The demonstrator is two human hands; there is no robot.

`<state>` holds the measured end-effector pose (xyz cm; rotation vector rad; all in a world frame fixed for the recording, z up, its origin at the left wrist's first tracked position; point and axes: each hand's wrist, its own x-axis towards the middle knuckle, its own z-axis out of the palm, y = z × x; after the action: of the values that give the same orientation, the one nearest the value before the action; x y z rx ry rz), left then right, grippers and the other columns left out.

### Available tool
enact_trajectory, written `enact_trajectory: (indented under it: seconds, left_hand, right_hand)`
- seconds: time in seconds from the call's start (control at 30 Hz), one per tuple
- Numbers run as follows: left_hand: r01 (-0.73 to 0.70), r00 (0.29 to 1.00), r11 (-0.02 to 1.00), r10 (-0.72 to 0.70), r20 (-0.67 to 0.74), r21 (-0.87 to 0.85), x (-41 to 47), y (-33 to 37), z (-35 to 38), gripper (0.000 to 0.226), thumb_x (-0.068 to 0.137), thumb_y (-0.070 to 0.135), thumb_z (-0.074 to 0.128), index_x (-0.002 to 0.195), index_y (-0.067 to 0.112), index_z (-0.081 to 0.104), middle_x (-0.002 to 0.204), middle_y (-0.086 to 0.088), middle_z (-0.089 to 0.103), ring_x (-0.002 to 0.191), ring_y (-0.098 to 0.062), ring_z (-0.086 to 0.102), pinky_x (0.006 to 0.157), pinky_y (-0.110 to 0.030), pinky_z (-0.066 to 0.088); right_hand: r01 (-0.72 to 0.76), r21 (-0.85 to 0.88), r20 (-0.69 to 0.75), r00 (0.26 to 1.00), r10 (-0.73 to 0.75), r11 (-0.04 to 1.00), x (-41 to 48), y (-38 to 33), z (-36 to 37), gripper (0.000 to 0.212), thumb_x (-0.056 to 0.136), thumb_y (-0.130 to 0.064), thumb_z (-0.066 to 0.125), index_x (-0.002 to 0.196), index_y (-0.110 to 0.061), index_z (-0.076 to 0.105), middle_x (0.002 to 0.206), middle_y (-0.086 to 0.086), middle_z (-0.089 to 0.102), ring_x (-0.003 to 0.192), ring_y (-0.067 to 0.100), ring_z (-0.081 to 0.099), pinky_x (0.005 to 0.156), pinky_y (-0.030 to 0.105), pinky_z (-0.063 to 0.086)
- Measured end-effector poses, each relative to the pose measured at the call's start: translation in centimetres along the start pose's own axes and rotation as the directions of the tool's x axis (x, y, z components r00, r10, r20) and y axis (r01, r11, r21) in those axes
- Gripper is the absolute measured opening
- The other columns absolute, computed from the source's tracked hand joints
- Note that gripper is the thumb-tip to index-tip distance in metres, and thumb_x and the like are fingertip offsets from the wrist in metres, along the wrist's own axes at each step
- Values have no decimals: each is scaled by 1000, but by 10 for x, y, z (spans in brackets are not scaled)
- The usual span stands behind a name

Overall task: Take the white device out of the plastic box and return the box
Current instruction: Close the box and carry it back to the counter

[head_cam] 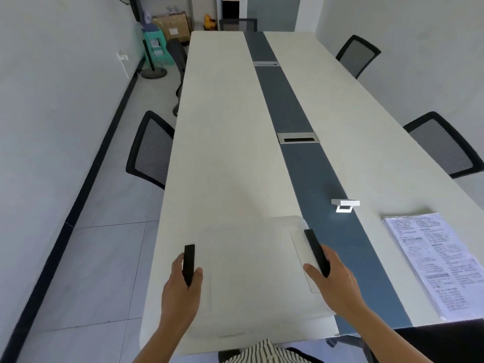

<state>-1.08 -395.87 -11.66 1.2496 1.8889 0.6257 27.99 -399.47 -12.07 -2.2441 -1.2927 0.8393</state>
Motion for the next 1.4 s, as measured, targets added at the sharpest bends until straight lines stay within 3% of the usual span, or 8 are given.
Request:
enact_trajectory:
  seconds: [0.07, 0.33, 0.6, 0.8, 0.93, 1.07, 1.17, 1.4]
  left_hand:
    - [24, 998, 996, -29, -59, -83, -19, -1, -14, 47, 91, 27, 52, 137, 23, 39, 79, -3, 58, 64, -20, 56, 53, -28, 41]
    - [129, 919, 926, -246, -307, -355, -127, -38, -39, 43, 89, 17, 57, 131, 23, 49, 87, -11, 62, 78, -30, 59, 63, -32, 46]
    - [215, 711, 827, -498, -496, -520, -255, -95, -59, 40, 88, 17, 58, 126, 26, 52, 87, -9, 63, 72, -23, 58, 59, -29, 43]
    - [179, 563, 759, -600, -568, -626, -315, -144, -96, 34, 88, 13, 58, 121, 22, 58, 85, -12, 67, 62, -22, 53, 53, -31, 41]
    - [144, 503, 731, -635, -587, -667, -331, -182, -133, 33, 87, 11, 59, 119, 19, 60, 82, -11, 68, 62, -23, 55, 55, -31, 41]
    - [131, 489, 733, -634, -599, -668, -339, -224, -189, 36, 87, 10, 58, 122, 18, 58, 82, -11, 68, 64, -23, 57, 56, -32, 43]
    - [144, 498, 753, -616, -611, -642, -338, -249, -233, 36, 87, 11, 58, 123, 19, 57, 81, -12, 66, 63, -21, 55, 55, -28, 43]
    - [137, 589, 752, -585, -558, -645, -279, -290, -313, 36, 88, 14, 58, 123, 22, 56, 88, -10, 67, 72, -24, 60, 61, -31, 46]
  right_hand:
    - [51, 68, 54, 997, -55, 996, -7, -9, -9, 64, 87, -37, 62, 143, -30, 32, 96, -8, 59, 80, 19, 61, 67, 28, 48]
    - [177, 245, 268, 933, -242, 953, -37, -28, -17, 60, 86, -23, 66, 137, -39, 41, 76, -1, 54, 61, 18, 50, 56, 25, 43]
    - [305, 288, 498, 762, -414, 908, -100, -43, 27, 59, 86, -23, 66, 138, -39, 44, 77, -9, 51, 65, 14, 50, 61, 25, 41]
    - [391, 290, 623, 616, -483, 873, -157, -73, 78, 62, 85, -24, 66, 140, -37, 41, 81, -19, 49, 70, 4, 53, 68, 22, 40]
    - [423, 310, 643, 566, -515, 851, -195, -110, 120, 61, 86, -21, 66, 140, -34, 43, 83, -17, 55, 76, 6, 55, 69, 22, 41]
    - [411, 342, 636, 561, -530, 845, -241, -149, 168, 56, 86, -17, 65, 138, -30, 47, 77, -13, 54, 72, 7, 54, 64, 20, 40]
    - [382, 373, 629, 566, -533, 846, -270, -175, 199, 56, 87, -17, 64, 139, -29, 46, 89, -11, 60, 80, 7, 59, 65, 19, 43]
    - [354, 356, 585, 638, -502, 865, -283, -232, 250, 55, 87, -17, 65, 138, -28, 47, 85, -9, 60, 76, 9, 59, 63, 19, 43]
